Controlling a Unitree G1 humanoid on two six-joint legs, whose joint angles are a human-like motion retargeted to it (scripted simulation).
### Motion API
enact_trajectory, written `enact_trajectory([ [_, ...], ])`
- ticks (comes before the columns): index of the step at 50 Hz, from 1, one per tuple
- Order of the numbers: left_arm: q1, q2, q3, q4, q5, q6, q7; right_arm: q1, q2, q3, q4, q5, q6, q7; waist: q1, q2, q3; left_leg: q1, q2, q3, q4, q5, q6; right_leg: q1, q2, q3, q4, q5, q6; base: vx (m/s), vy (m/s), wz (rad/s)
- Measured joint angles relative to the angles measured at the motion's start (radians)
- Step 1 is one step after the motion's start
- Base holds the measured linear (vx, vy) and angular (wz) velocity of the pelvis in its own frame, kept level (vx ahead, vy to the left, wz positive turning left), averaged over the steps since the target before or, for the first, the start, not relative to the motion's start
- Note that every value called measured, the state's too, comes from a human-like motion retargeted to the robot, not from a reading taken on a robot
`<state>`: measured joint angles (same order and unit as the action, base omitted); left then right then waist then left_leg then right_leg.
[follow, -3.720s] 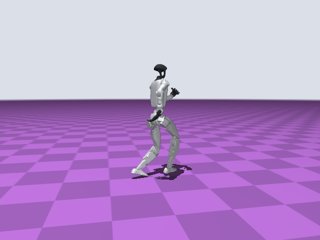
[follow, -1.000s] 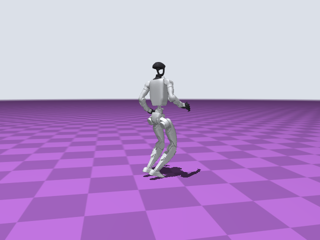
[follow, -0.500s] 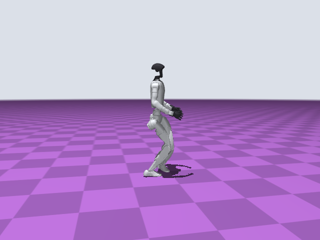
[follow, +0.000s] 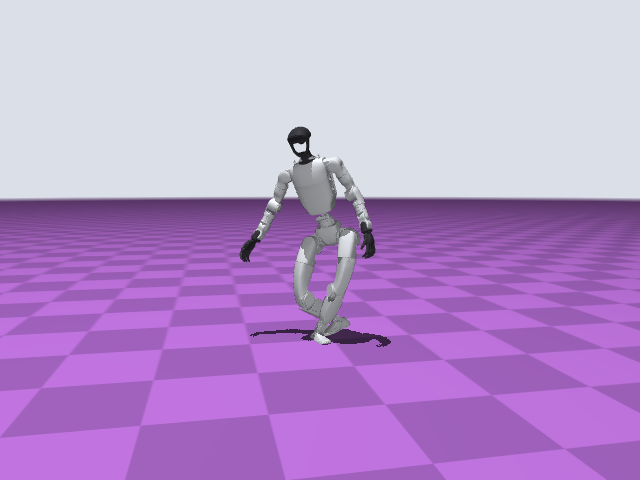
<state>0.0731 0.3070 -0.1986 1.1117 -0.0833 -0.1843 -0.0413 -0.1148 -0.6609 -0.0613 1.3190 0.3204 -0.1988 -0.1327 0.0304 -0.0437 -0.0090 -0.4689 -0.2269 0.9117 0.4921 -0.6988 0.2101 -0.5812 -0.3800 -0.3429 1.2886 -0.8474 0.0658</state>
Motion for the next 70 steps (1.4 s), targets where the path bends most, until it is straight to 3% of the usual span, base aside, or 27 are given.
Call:
enact_trajectory([
  [5, 0.010, -0.014, 0.037, 0.031, 0.025, 0.021, 0.018, -0.065, 0.087, 0.142, -0.027, -0.085, 0.015, 0.046, 0.127, -0.017, 0.010, -0.228, 0.224, -0.094, 0.325, -0.122, 0.052, -0.103, 0.070, -0.014, -0.084, -0.025, -0.080, -0.17, 0.00, -3.59],
  [7, 0.013, -0.026, 0.028, 0.038, 0.037, 0.023, 0.014, -0.087, 0.118, 0.223, -0.065, -0.106, 0.011, 0.064, 0.162, -0.020, 0.037, -0.336, 0.296, -0.233, 0.525, -0.162, 0.052, -0.127, 0.122, 0.039, -0.067, -0.025, -0.100, -0.08, -0.08, -4.21],
  [10, 0.014, -0.036, 0.013, 0.051, 0.045, 0.022, 0.001, -0.115, 0.151, 0.347, -0.174, -0.116, -0.008, 0.085, 0.222, 0.012, 0.099, -0.461, 0.375, -0.493, 0.816, -0.174, 0.052, -0.116, 0.276, 0.153, -0.026, -0.025, -0.105, 0.06, 0.05, -5.05],
  [12, 0.017, -0.030, -0.010, 0.072, 0.049, 0.012, -0.007, -0.113, 0.133, 0.409, -0.296, -0.107, -0.023, 0.109, 0.261, 0.027, 0.156, -0.439, 0.360, -0.620, 0.881, -0.173, 0.048, -0.059, 0.342, 0.226, -0.038, 0.027, -0.078, 0.24, 0.28, -5.25],
  [18, 0.045, 0.025, -0.037, 0.107, 0.032, -0.005, 0.000, -0.143, -0.011, 0.540, -0.607, -0.089, -0.058, 0.217, 0.225, -0.037, 0.239, -0.289, 0.189, -0.820, 0.744, -0.092, -0.052, -0.057, 0.278, 0.424, 0.086, 0.194, 0.004, 0.24, 0.36, -4.05],
  [21, 0.051, 0.067, -0.030, 0.083, 0.019, -0.016, 0.029, -0.190, -0.104, 0.583, -0.701, -0.110, -0.060, 0.252, 0.181, -0.037, 0.261, -0.273, 0.157, -0.823, 0.736, -0.085, -0.070, -0.146, 0.147, 0.423, 0.269, 0.297, -0.018, -0.02, 0.46, -2.96],
  [24, 0.018, 0.106, -0.026, 0.050, 0.006, -0.024, 0.070, -0.255, -0.184, 0.600, -0.761, -0.172, -0.059, 0.244, 0.120, -0.027, 0.285, -0.324, 0.147, -0.771, 0.761, -0.100, -0.052, -0.284, 0.015, 0.423, 0.465, 0.391, -0.060, -0.19, 0.49, -2.08],
  [28, -0.069, 0.143, -0.047, 0.020, -0.019, -0.035, 0.115, -0.323, -0.204, 0.594, -0.750, -0.262, -0.061, 0.204, 0.058, 0.009, 0.310, -0.457, 0.192, -0.690, 0.846, -0.109, -0.027, -0.431, -0.033, 0.385, 0.611, 0.427, -0.083, -0.27, 0.41, -1.61],
  [35, -0.247, 0.157, -0.106, -0.023, -0.048, -0.068, 0.212, -0.398, -0.164, 0.600, -0.640, -0.378, -0.058, 0.085, 0.033, 0.079, 0.378, -0.782, 0.294, -0.614, 1.059, -0.097, 0.021, -0.604, -0.003, 0.270, 0.710, 0.326, -0.096, -0.33, 0.27, -1.34],
  [40, -0.375, 0.157, -0.158, -0.063, -0.022, -0.067, 0.317, -0.411, -0.126, 0.621, -0.525, -0.427, -0.047, -0.045, 0.042, 0.146, 0.454, -1.054, 0.386, -0.616, 1.297, -0.112, 0.052, -0.760, 0.025, 0.275, 0.899, 0.225, -0.161, -0.35, 0.18, -1.01],
  [43, -0.390, 0.139, -0.230, -0.066, 0.008, -0.056, 0.365, -0.344, -0.076, 0.657, -0.421, -0.443, -0.037, -0.109, 0.051, 0.172, 0.525, -1.101, 0.449, -0.606, 1.436, -0.143, 0.052, -0.810, 0.053, 0.335, 1.045, 0.130, -0.211, -0.37, 0.15, -1.03],
  [47, -0.286, 0.102, -0.384, -0.055, 0.085, -0.035, 0.408, -0.129, 0.012, 0.729, -0.298, -0.483, -0.025, -0.155, 0.056, 0.166, 0.529, -1.101, 0.553, -0.564, 1.588, -0.172, 0.052, -0.896, 0.087, 0.451, 1.242, 0.009, -0.281, -0.40, 0.11, -1.04],
  [50, -0.190, 0.072, -0.493, -0.032, 0.177, -0.013, 0.439, 0.029, 0.066, 0.790, -0.229, -0.540, -0.016, -0.169, 0.046, 0.138, 0.529, -1.101, 0.654, -0.550, 1.700, -0.174, 0.052, -0.986, 0.129, 0.534, 1.375, -0.020, -0.321, -0.44, 0.04, -1.09],
  [55, -0.019, 0.022, -0.594, 0.041, 0.356, 0.027, 0.577, 0.220, 0.122, 0.890, -0.144, -0.667, -0.011, -0.203, 0.034, 0.047, 0.529, -1.078, 0.791, -0.548, 1.853, -0.174, 0.052, -0.988, 0.241, 0.583, 1.547, -0.017, -0.316, -0.31, -0.01, -1.13],
  [60, 0.105, -0.002, -0.566, 0.164, 0.420, 0.053, 0.742, 0.245, 0.104, 0.956, -0.062, -0.721, -0.006, -0.227, 0.075, -0.075, 0.529, -1.101, 0.732, -0.540, 1.831, -0.171, 0.052, -0.842, 0.295, 0.507, 1.591, 0.139, -0.253, -0.06, -0.06, -1.01],
  [66, 0.166, 0.032, -0.433, 0.299, 0.360, 0.060, 0.742, -0.047, -0.035, 0.929, -0.049, -0.666, -0.016, -0.221, 0.260, -0.154, 0.529, -1.101, 0.690, -0.630, 1.881, -0.167, 0.052, -0.542, 0.339, 0.346, 1.591, 0.233, -0.180, 0.24, -0.10, -1.10],
  [70, 0.205, 0.071, -0.374, 0.346, 0.315, 0.038, 0.627, -0.347, -0.106, 0.929, -0.192, -0.566, -0.079, -0.212, 0.383, -0.150, 0.529, -1.101, 0.642, -0.772, 1.951, -0.174, 0.052, -0.338, 0.326, 0.271, 1.581, 0.333, -0.152, 0.23, -0.02, -1.04],
])
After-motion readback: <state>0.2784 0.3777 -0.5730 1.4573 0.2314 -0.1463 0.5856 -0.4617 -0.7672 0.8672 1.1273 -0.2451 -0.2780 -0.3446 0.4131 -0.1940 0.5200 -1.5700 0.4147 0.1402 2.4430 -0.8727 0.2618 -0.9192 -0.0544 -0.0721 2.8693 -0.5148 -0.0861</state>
